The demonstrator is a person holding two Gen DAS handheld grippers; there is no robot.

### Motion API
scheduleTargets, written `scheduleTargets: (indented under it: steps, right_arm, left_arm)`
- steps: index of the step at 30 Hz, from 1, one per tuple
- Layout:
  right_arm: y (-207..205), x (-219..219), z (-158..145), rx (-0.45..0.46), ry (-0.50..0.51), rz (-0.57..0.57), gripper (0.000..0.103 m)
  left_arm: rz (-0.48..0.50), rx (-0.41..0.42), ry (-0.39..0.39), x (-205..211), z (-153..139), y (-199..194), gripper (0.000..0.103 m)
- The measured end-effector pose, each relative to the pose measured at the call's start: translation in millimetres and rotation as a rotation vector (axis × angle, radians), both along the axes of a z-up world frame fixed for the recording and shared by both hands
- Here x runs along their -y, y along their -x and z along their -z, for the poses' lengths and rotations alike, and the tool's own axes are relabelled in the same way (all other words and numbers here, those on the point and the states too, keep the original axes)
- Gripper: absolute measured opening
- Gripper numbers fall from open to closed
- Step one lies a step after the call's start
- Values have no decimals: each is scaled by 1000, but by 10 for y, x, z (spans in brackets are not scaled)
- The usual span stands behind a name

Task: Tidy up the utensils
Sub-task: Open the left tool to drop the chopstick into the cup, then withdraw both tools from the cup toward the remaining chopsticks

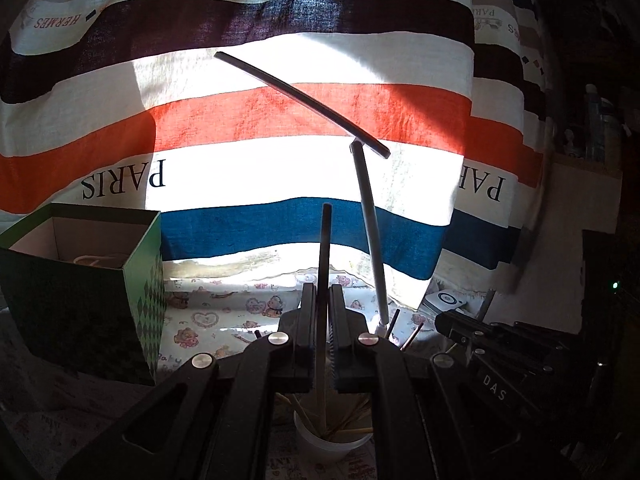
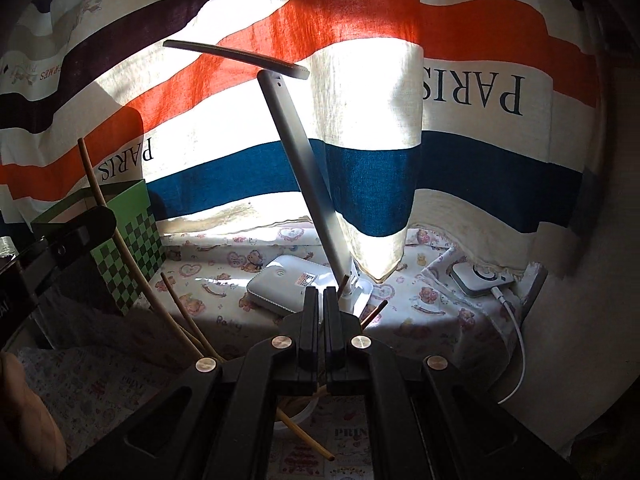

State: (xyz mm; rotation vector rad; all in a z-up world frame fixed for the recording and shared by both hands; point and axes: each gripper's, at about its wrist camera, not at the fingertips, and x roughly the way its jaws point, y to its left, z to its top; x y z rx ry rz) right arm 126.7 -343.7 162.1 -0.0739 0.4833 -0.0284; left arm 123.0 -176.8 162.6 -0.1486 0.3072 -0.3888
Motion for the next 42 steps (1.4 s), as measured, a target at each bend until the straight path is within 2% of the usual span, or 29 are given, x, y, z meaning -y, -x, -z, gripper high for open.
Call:
scheduleTargets:
  steps: [1,7,10,11,14,19,23,26,28,30,32,35,37,38,40,42]
  right_arm:
    - [15,12,-10,3,1,-1,3]
    - [106,39,-35,13,9,-15,3]
    - [145,41,-37,11,19,-23,3]
    - [154,50,-41,8,18,-23,3]
    - [202,94,-65,7,-8,-19,3]
    - [341,62,-126,12,-40,-39,3]
    - [516,-55,-176,18,-72,-75,3]
    - [696,-184,-209,25,-103,-118,4]
    - [815,-276,-220,33,-118,-149,15]
    - [929,-368,-216,46,-129,-169,23]
    - [1045,-452,-204,61,-131,-181,24]
    - [1258,-532,-150,66,-160,-197,27]
    - [1432,-556,-92,79,-202,-212,41]
    - [1518,-573,-54,89,-211,-212,44]
    - [1668,-619,30,113,-209,-206,50]
    - [1760,-682,125,118,-180,-197,53]
  left_arm:
    - [-3,-33,-6,19,84,-62,4]
    - [60,-108,0,81,405,-212,5]
    - [50,-115,-59,143,511,-171,5]
    - [50,-106,-75,141,523,-131,9]
    - [29,-86,-104,69,497,-36,35]
    - [18,-64,-50,-254,295,216,50]
    - [-43,24,-77,-505,185,580,73]
    - [-72,9,-50,-746,141,789,75]
    - [-79,9,-20,-905,110,925,75]
    - [-104,43,-21,-1038,66,1100,75]
    - [-140,75,-37,-1145,33,1258,75]
    - [-197,108,-42,-1315,81,1502,83]
    - [-260,120,-37,-1428,221,1659,95]
    - [-300,125,-36,-1478,325,1738,103]
    - [-376,123,-44,-1550,556,1841,103]
    - [-405,94,-50,-1618,777,1846,103]
